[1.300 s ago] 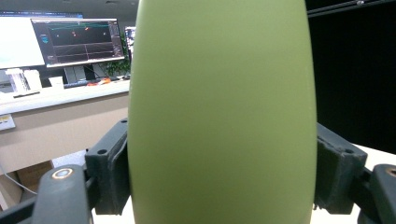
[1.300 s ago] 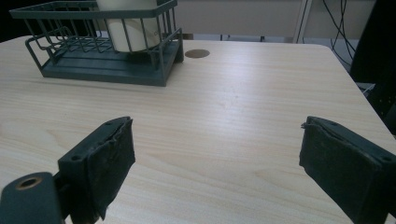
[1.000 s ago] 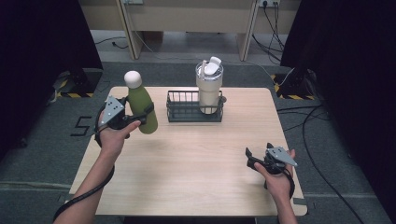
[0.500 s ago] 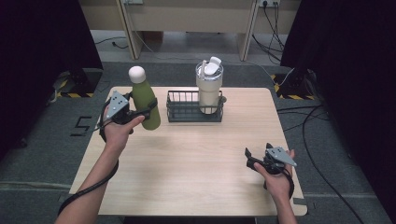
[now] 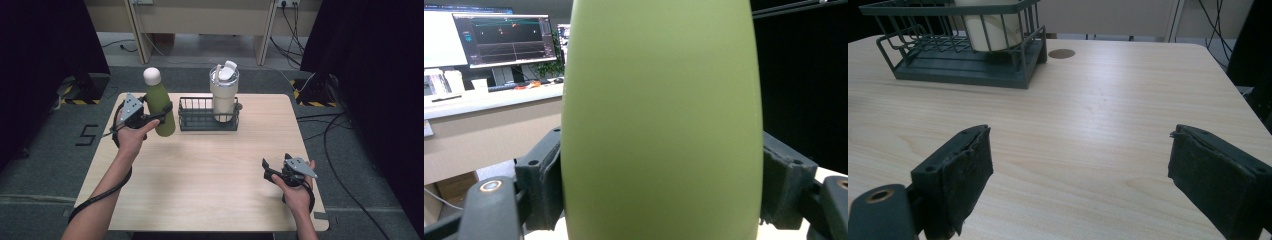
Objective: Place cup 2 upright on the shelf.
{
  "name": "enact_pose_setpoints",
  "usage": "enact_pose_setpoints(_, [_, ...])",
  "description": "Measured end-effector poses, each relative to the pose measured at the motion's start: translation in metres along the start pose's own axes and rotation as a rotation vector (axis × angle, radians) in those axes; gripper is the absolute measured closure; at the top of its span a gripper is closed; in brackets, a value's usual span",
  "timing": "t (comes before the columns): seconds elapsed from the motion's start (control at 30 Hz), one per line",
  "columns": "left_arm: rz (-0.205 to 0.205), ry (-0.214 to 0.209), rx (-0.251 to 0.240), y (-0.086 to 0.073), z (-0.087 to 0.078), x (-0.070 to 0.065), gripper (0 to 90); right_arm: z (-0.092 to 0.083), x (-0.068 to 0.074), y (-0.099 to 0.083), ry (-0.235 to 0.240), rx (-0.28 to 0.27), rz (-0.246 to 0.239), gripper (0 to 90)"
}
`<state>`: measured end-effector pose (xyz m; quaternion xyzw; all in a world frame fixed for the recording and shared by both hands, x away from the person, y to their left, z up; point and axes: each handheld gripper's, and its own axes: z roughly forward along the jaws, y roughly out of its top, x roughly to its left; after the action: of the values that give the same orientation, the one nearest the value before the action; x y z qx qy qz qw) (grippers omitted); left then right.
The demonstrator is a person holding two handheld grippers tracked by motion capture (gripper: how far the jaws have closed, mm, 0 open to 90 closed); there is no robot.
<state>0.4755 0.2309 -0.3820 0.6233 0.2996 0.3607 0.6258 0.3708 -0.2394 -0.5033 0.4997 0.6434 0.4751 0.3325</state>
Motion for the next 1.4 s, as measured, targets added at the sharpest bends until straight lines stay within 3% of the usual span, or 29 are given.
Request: enact_pose_setpoints(1.4, [-0.004, 0.003, 0.004, 0.019, 0.056, -0.002, 21.6, 0.001, -0.001, -0.003, 0.008, 0.007, 0.009, 10.7])
